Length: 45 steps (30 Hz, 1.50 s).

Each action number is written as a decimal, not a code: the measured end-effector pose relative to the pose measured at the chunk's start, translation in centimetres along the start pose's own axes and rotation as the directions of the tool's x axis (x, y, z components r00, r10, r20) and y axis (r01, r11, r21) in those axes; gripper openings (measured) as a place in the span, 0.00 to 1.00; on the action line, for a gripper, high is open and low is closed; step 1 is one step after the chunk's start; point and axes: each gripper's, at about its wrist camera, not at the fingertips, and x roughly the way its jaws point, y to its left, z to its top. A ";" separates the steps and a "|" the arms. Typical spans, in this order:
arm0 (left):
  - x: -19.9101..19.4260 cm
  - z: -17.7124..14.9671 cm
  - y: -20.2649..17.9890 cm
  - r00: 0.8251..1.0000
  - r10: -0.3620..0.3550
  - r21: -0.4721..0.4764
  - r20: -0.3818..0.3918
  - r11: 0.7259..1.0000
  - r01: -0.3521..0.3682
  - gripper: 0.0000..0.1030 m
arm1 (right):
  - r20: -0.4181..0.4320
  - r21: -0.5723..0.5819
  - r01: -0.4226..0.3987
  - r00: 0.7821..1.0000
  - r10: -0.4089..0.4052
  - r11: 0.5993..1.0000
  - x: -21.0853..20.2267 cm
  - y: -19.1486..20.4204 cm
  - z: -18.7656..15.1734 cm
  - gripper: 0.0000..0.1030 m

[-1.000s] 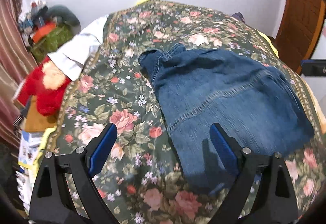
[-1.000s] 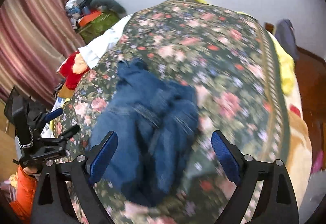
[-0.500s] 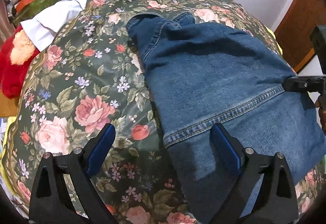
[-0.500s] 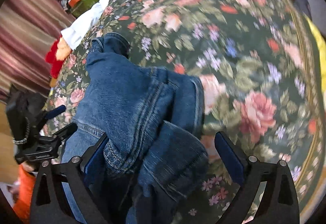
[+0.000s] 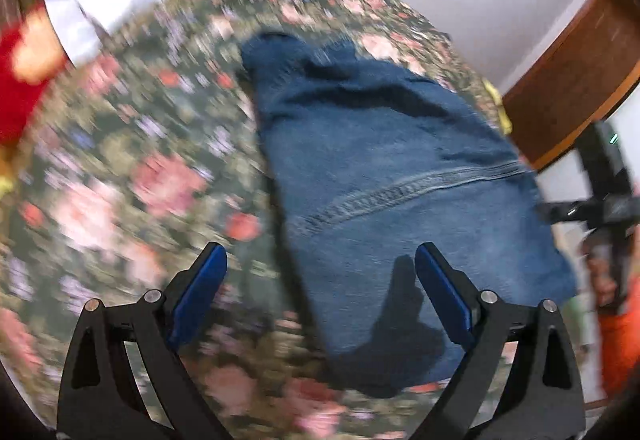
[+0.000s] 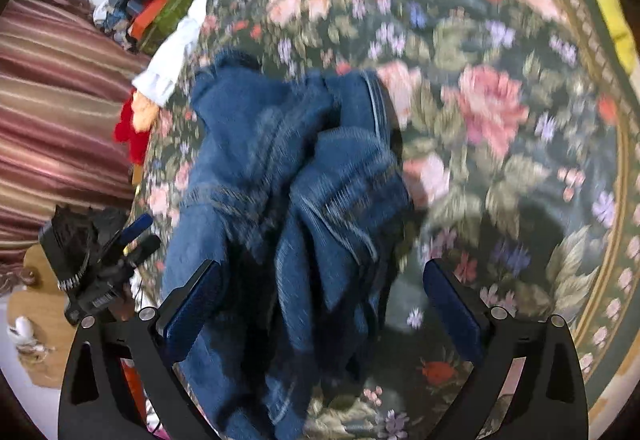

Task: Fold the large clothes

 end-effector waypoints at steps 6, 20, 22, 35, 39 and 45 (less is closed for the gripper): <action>4.4 0.7 1.7 0.980 -0.183 -0.167 -0.073 0.971 0.169 0.97 | -0.020 0.026 -0.066 0.998 0.067 0.997 1.5 -0.5 0.9 0.98; 9.9 2.3 4.6 0.917 -0.391 -0.368 -0.072 0.865 0.340 0.90 | -0.053 0.087 -0.226 0.971 0.231 0.970 6.3 -0.4 4.2 1.00; 9.1 2.3 4.2 0.928 -0.367 -0.349 -0.061 0.879 0.325 0.87 | -0.034 0.116 -0.241 0.969 0.246 0.964 6.5 -0.5 4.1 0.98; 1.5 2.3 0.0 0.975 -0.220 -0.202 -0.019 0.956 0.212 0.67 | -0.015 0.077 -0.147 0.989 0.148 0.986 3.3 3.1 2.9 0.51; -2.4 2.4 -0.3 0.981 -0.191 -0.155 0.023 0.969 0.193 0.66 | -0.012 0.029 -0.147 0.989 0.147 0.989 2.5 5.7 1.5 0.49; -10.4 2.0 0.1 0.983 -0.139 -0.082 0.119 0.985 0.149 0.66 | 0.044 -0.060 -0.189 0.981 0.191 0.980 -0.4 11.0 0.2 0.49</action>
